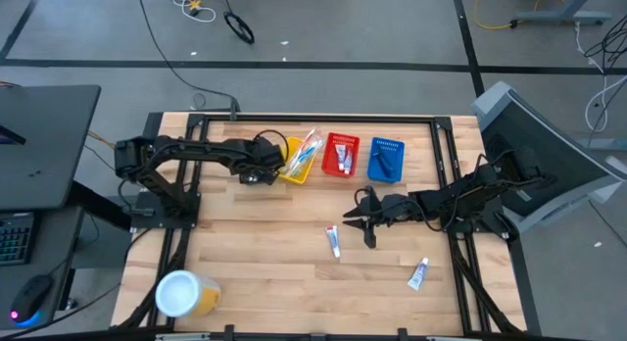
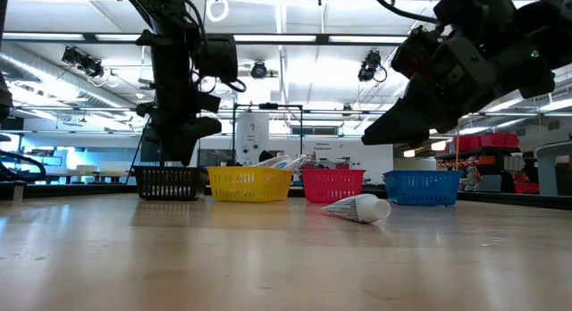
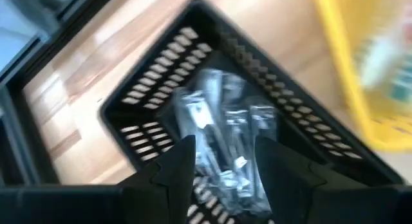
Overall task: Pick & Place Travel size toiletries
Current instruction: Put the white toothpaste into the red bin
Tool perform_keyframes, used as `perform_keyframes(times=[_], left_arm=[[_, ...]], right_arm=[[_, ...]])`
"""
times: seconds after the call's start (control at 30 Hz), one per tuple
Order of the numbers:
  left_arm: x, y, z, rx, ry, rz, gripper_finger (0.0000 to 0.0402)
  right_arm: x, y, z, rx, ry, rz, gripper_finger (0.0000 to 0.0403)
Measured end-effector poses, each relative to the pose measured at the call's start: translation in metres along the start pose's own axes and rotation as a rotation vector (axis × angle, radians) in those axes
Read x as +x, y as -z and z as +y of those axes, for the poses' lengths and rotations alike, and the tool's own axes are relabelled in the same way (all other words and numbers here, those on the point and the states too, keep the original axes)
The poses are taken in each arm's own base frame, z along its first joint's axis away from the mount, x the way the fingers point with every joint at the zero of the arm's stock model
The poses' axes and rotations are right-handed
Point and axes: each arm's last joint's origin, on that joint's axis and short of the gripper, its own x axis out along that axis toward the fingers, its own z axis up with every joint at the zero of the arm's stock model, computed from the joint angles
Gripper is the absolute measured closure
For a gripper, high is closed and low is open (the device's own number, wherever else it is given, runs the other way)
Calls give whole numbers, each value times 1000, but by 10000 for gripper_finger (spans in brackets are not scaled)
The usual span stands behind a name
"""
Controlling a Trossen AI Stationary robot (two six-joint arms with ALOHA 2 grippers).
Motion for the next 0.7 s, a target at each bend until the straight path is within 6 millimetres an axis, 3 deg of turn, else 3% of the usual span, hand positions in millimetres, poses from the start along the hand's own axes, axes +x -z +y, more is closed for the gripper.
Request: perform_keyframes(times=[0.2,0.4,0.6,0.7], left_arm=[[-15,6,-29,184,164,-85,234],[-43,16,-68,299,366,-281,234],[-80,24,-104,428,754,-469,234],[-93,29,-113,504,862,-539,234]], right_arm=[[1,-4,5,-3,-62,0,296],[1,-2,9,-31,-91,9,296],[0,-2,13,-6,-94,4,296],[-1,-3,16,-1,-77,-19,296]])
